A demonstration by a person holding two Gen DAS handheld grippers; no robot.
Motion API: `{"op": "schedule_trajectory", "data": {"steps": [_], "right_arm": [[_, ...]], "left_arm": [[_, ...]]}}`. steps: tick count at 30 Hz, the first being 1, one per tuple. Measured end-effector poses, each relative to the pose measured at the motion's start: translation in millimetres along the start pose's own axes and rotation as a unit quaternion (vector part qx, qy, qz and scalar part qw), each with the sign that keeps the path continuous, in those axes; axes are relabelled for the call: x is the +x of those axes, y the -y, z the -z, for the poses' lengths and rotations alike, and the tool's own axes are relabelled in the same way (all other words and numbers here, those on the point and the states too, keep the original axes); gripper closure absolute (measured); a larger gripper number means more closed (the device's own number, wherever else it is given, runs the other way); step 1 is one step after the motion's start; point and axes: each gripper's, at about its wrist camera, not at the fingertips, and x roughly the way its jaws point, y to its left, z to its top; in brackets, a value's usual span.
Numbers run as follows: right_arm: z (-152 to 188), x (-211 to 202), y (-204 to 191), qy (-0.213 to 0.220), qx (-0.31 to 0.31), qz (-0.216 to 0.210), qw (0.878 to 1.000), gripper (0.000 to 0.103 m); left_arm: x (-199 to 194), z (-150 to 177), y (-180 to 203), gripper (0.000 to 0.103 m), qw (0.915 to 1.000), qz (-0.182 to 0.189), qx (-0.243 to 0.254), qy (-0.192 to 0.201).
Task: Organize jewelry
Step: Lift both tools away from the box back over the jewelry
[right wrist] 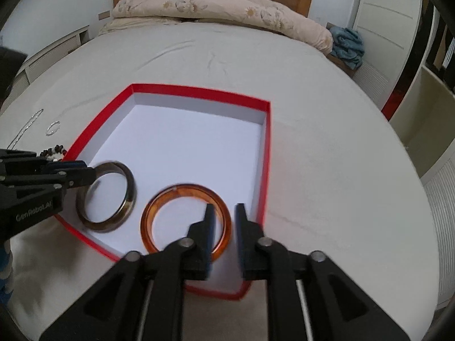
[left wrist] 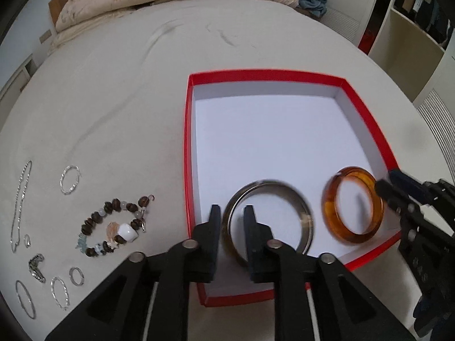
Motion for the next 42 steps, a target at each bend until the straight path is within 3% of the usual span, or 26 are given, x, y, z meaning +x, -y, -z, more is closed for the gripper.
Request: {"op": "schedule_trajectory", "data": {"steps": [2,4,10,14,17,20,25,34,42], "right_arm": [[-2,-13,0,0.008,0.001,-0.005,1.000,0.063],[-4,-31,3,0.021,0.003,0.011,1.000,0.057],[-3,-109,17,0.062,0.047,-0.003,0.997,0.057],[1,-167,11,0.101,0.071,-0.024,0.992,0.057],[7,-214,-1,0.134,0.082,-0.043,0.987,0.053],[14,-251,-17,0.164,0.093,-0.058,0.980,0.046],[22,-300,-52,0.191,0.089,-0.083,0.974,0.045],[37,-347,-114,0.214,0.072,-0.116,0.967,0.044],[40,-324,-154,0.187,0.050,-0.141,0.971,0.044]], "left_arm": [[-12,0,-2,0.072,0.9998,-0.008,-0.001,0.015],[-34,3,-11,0.070,0.9992,-0.006,-0.014,0.037],[-119,12,-33,0.070,0.9952,-0.018,-0.023,0.094],[-185,24,-59,0.069,0.9918,-0.051,-0.019,0.116],[-238,42,-88,0.067,0.9851,-0.084,-0.024,0.148],[-284,65,-117,0.059,0.9790,-0.107,-0.035,0.170],[-350,116,-160,0.051,0.9692,-0.133,-0.061,0.198],[-398,193,-224,0.043,0.9590,-0.136,-0.125,0.215],[-378,229,-268,0.043,0.9543,-0.142,-0.171,0.200]]}}
